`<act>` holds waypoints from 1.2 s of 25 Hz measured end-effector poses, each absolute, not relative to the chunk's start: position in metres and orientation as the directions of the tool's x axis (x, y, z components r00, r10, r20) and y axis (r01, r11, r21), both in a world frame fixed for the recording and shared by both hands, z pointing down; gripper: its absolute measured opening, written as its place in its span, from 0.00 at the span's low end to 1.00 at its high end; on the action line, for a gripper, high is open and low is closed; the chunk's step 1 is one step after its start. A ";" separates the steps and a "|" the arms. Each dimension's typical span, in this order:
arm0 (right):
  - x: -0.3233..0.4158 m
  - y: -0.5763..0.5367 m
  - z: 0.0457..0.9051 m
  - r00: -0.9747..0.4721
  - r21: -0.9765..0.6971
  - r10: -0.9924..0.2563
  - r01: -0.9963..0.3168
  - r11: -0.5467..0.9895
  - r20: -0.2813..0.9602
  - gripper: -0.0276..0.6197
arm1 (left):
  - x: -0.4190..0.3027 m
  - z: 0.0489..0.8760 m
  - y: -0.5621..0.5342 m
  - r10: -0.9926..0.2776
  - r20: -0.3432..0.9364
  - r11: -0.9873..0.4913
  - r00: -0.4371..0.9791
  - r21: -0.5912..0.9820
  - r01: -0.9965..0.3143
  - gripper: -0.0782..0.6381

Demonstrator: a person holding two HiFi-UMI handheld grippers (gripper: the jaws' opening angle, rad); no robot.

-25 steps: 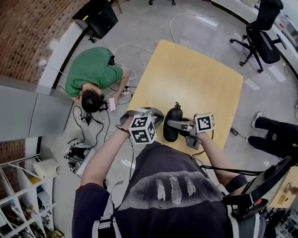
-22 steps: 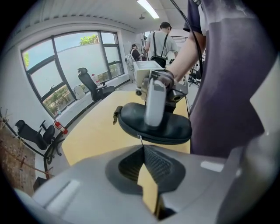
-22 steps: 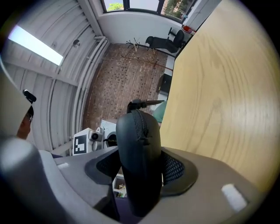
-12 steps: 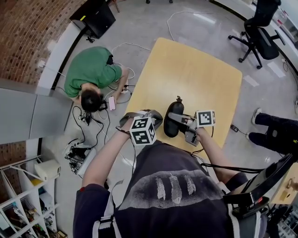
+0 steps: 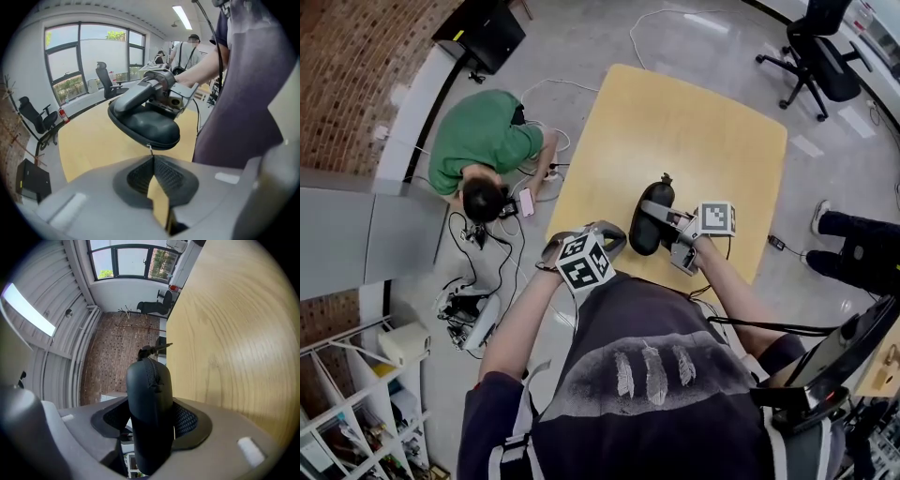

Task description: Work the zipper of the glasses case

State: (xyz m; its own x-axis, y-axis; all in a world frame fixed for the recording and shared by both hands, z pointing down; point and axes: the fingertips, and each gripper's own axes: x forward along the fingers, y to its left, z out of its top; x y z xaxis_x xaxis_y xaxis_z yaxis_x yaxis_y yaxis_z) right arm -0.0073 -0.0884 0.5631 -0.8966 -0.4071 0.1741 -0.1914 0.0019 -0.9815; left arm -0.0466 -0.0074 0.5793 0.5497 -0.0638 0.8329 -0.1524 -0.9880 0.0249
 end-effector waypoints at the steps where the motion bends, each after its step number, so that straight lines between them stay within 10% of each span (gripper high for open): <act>1: -0.007 -0.088 0.565 -0.894 -0.980 -0.409 -0.201 -0.003 0.184 0.45 | -0.046 0.581 -0.006 -0.065 0.831 -0.986 0.552 0.032 -0.164 0.11; 30: 0.004 -0.099 0.617 -0.741 -0.940 -0.583 -0.207 -0.272 0.332 0.45 | -0.052 0.607 0.030 -0.070 0.843 -0.941 0.533 0.122 -0.316 0.11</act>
